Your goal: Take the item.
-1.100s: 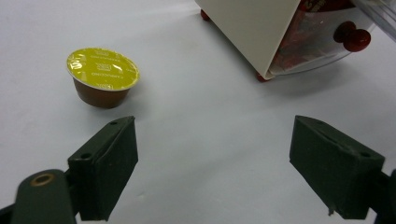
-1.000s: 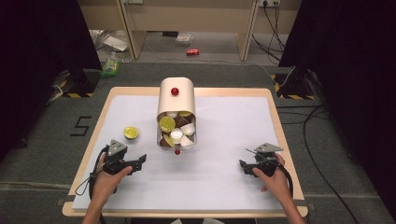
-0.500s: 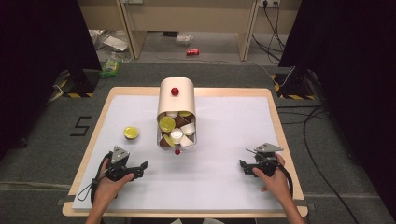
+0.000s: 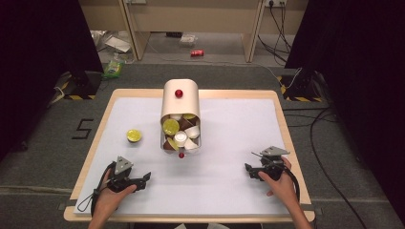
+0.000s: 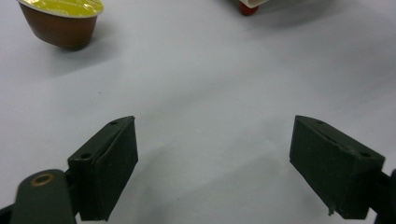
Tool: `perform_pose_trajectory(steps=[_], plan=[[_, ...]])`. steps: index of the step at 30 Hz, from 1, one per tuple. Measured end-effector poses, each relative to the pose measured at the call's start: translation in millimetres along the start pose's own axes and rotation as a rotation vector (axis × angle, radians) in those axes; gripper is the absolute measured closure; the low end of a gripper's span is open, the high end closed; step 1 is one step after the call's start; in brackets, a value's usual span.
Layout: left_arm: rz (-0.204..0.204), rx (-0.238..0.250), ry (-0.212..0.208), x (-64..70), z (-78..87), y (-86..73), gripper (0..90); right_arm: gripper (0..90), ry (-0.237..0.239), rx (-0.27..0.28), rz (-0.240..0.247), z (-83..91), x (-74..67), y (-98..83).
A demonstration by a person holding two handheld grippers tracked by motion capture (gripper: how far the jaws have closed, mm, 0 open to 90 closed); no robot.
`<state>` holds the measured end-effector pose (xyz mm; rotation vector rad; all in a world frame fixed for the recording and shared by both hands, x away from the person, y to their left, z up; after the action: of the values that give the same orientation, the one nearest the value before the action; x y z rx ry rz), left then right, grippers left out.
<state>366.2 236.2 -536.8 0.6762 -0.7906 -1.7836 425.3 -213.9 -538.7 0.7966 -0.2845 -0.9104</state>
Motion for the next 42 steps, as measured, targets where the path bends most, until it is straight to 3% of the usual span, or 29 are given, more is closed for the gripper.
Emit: perform_pose_trajectory(steps=[6, 13, 18, 22, 33, 42], plan=[[-0.045, -0.009, 0.023, 6.4, 3.0, -4.8, 15.3, 13.1, 0.0, 0.0, 0.001, 0.0, 0.1, 0.0], [-0.055, -0.019, 0.026, 9.6, 9.5, -11.6, 15.3, 13.1, 0.0, 0.0, -0.001, 0.0, -0.1, 0.0], [-0.03, -0.006, 0.026, 10.2, 12.3, -16.2, 15.4, 13.1, 0.0, 0.0, -0.001, 0.0, -0.1, 0.0], [0.024, 0.021, 0.023, 9.5, 12.9, -21.1, 15.5, 13.1, 0.0, 0.0, -0.001, -0.1, -0.1, 0.0], [0.061, 0.093, 0.065, 12.9, 16.6, -29.3, 15.7, 13.1, 0.0, 0.001, 0.001, 0.0, 0.1, 0.0], [0.064, 0.101, 0.062, 12.6, 16.6, -30.2, 15.6, 13.2, 0.0, 0.0, 0.001, 0.0, 0.1, 0.0]])
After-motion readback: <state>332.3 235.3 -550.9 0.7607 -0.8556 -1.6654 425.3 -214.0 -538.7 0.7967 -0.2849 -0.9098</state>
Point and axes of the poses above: each handheld gripper's, and its own axes: z roughly backward along the jaws, y roughly out of its top, x roughly to its right, the point moved 6 cm from there along -z, roughly forward along the jaws, and after that the axes turned 9 degrees about y, right-handed, at the moved point
